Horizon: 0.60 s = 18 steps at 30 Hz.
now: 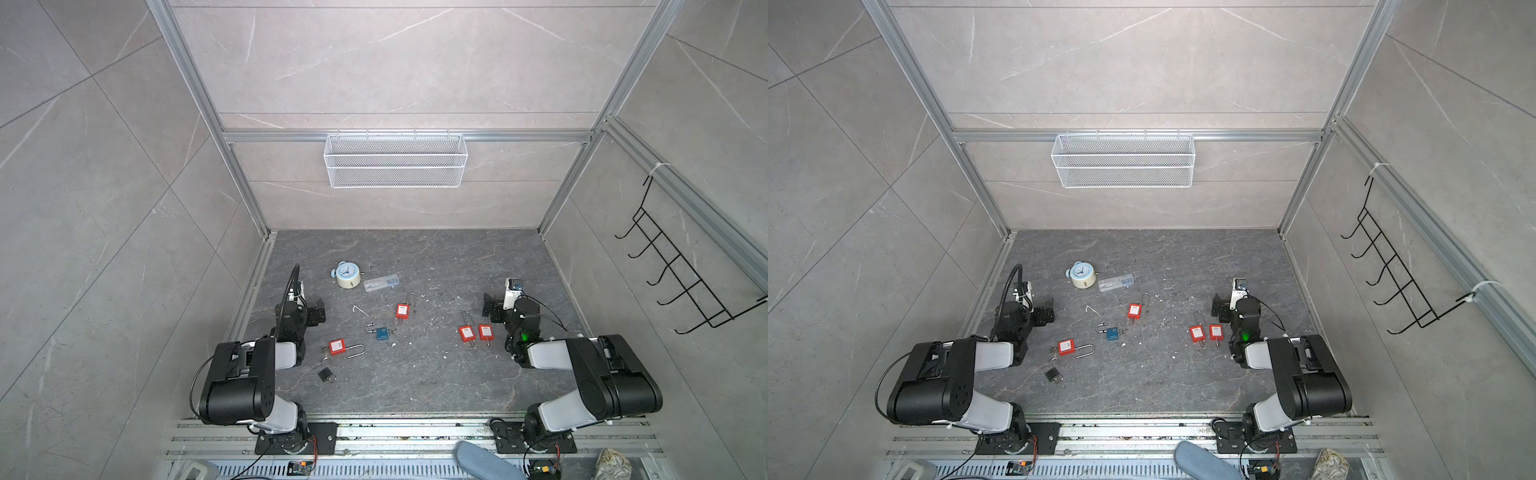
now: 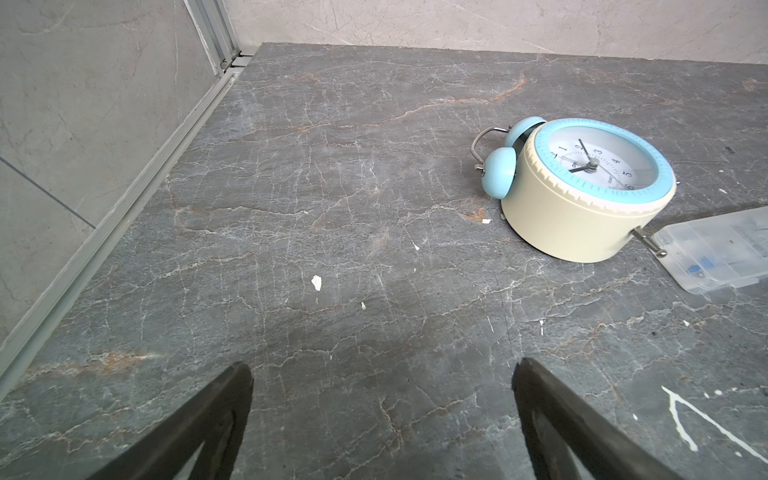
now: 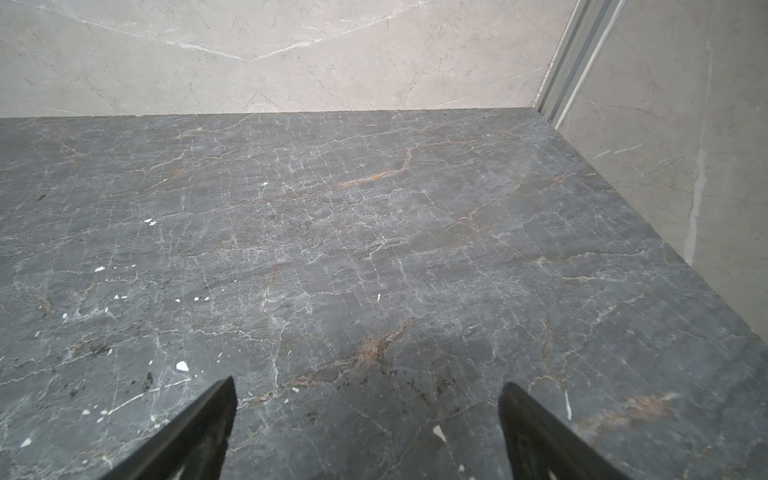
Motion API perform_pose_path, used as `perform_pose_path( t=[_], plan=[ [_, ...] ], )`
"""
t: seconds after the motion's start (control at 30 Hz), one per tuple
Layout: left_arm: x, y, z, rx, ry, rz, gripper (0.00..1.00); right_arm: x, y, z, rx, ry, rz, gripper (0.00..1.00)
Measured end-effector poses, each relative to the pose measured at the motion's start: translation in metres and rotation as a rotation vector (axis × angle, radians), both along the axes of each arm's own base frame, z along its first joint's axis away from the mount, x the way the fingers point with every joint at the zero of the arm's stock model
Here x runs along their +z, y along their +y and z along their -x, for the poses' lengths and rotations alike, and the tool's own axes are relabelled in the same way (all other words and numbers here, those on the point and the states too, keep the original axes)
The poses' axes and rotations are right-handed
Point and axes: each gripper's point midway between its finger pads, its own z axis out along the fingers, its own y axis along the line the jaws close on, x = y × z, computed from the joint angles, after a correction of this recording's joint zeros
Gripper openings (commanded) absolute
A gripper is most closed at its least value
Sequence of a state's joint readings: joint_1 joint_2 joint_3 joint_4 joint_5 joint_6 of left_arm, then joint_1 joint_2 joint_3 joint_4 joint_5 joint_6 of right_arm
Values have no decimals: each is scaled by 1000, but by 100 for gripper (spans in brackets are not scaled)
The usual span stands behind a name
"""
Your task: Lock with the key
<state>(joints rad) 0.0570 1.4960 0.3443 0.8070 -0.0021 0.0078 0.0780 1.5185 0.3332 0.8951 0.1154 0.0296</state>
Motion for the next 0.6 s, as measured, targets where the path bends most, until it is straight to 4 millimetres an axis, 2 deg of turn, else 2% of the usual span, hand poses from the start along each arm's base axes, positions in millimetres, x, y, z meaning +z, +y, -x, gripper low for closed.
perform_pose_path(
  t=[0.37,0.5,0.6],
  plan=[
    [0,0,0,-1,3,1,100,4,0,0,0,-7,0,100],
    [1,0,0,1,34,1,99,27,-1,2,-3,-59,-3,99],
    [22,3,-2,16,12,-3,99,49,-1,6,-2,-101,-6,99]
  ],
)
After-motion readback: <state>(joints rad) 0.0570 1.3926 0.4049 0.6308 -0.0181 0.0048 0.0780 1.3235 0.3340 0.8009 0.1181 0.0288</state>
